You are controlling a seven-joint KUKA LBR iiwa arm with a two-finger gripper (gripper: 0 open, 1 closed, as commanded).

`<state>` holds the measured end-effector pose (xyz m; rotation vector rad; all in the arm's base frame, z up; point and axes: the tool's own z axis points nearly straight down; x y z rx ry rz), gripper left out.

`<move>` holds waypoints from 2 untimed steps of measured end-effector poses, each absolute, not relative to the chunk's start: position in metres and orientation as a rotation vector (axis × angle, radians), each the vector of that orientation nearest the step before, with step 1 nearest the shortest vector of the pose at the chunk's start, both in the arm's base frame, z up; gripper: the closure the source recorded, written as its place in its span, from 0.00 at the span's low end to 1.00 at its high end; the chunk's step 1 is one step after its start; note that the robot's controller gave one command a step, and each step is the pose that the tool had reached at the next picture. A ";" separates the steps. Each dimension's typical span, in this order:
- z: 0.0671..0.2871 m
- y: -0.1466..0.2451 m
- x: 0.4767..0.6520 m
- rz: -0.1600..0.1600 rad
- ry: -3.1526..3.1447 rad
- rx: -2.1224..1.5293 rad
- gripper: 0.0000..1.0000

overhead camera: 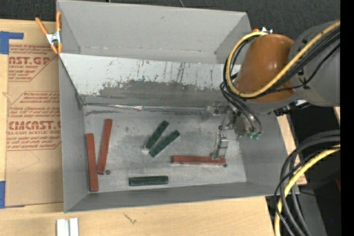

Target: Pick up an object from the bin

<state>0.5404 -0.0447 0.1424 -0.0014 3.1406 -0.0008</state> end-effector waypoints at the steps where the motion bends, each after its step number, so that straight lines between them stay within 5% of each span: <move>1: 0.121 -0.034 0.526 0.001 3.138 0.087 0.00; 2: 0.079 -0.053 0.487 0.000 3.141 0.071 1.00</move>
Offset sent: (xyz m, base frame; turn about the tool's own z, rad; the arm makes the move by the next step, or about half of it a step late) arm -0.0537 -0.0086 -0.0629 0.0460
